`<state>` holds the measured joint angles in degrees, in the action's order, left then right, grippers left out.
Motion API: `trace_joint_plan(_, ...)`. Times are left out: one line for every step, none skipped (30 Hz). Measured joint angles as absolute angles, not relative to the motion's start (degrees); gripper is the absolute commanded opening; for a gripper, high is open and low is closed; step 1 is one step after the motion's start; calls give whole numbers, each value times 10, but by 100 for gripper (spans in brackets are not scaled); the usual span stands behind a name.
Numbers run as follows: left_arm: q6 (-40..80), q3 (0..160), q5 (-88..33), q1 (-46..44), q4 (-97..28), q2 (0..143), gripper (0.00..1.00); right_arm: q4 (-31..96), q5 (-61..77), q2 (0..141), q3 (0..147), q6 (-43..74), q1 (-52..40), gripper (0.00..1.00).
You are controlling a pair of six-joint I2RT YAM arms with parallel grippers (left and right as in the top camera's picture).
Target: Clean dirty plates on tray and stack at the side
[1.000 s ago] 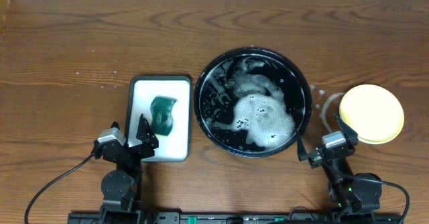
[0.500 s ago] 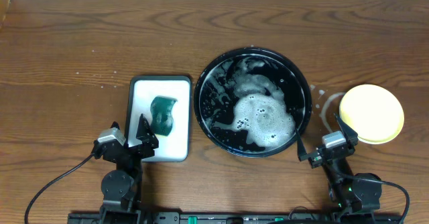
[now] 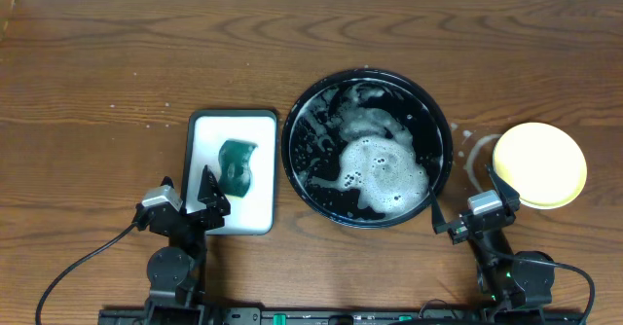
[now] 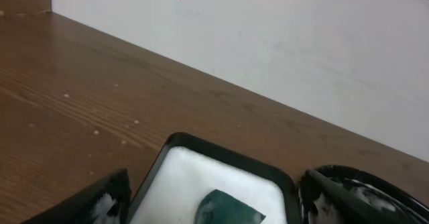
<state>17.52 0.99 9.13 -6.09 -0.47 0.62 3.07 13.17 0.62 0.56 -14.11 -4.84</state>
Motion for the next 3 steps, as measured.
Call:
trace_joint_plan(175, 10, 91, -61, -5, 6, 81, 31, 132, 6, 6, -141, -48, 99)
trace_joint_plan(175, 10, 91, -61, -5, 6, 81, 31, 132, 6, 6, -141, -48, 99)
trace_joint_plan(175, 10, 91, -61, -5, 6, 81, 31, 132, 6, 6, -141, -48, 99)
